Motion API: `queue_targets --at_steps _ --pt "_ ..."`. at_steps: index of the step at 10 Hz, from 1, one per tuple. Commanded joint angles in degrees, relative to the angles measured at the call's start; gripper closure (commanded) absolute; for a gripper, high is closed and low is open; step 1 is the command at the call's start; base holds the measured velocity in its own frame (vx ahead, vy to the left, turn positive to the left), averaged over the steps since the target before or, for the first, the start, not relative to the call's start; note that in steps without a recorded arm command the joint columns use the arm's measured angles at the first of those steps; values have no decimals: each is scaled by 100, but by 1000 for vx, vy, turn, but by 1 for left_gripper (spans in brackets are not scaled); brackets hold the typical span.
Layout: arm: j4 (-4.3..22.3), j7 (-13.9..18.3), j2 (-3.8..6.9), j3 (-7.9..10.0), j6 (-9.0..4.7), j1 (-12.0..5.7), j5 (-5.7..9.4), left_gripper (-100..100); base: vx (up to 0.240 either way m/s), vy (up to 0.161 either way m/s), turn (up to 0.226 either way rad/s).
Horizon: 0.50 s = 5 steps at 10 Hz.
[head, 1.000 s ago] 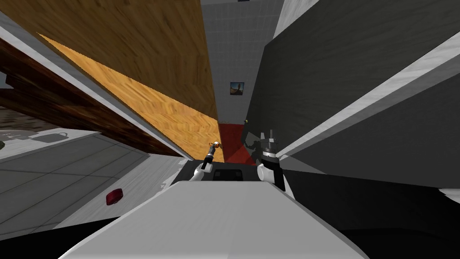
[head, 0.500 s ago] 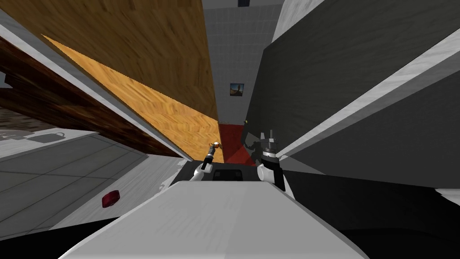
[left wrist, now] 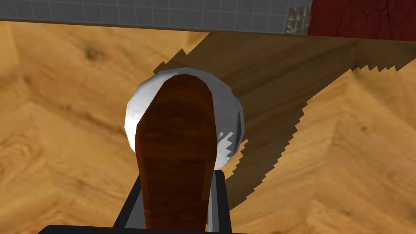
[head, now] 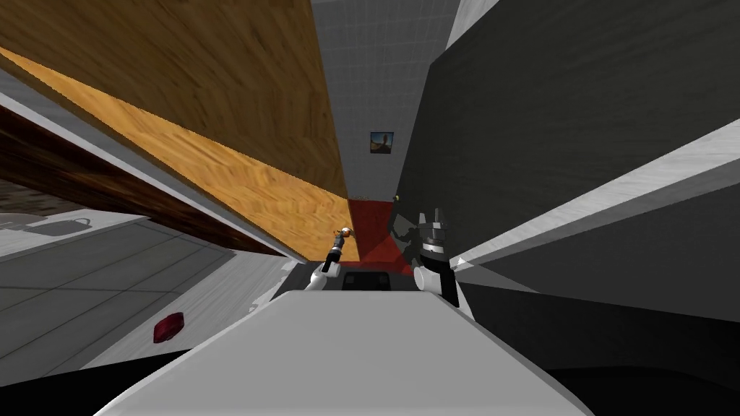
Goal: Push the door open
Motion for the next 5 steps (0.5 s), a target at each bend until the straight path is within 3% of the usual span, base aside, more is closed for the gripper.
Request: queue_targets --at_steps 1,3,5 --pt "120 -39 64 138 -95 -92 62 100 196 -65 50" --pt "142 -98 85 269 -98 -101 125 100 191 -67 68" --pt "142 -98 85 269 -98 -101 125 100 89 -36 24"
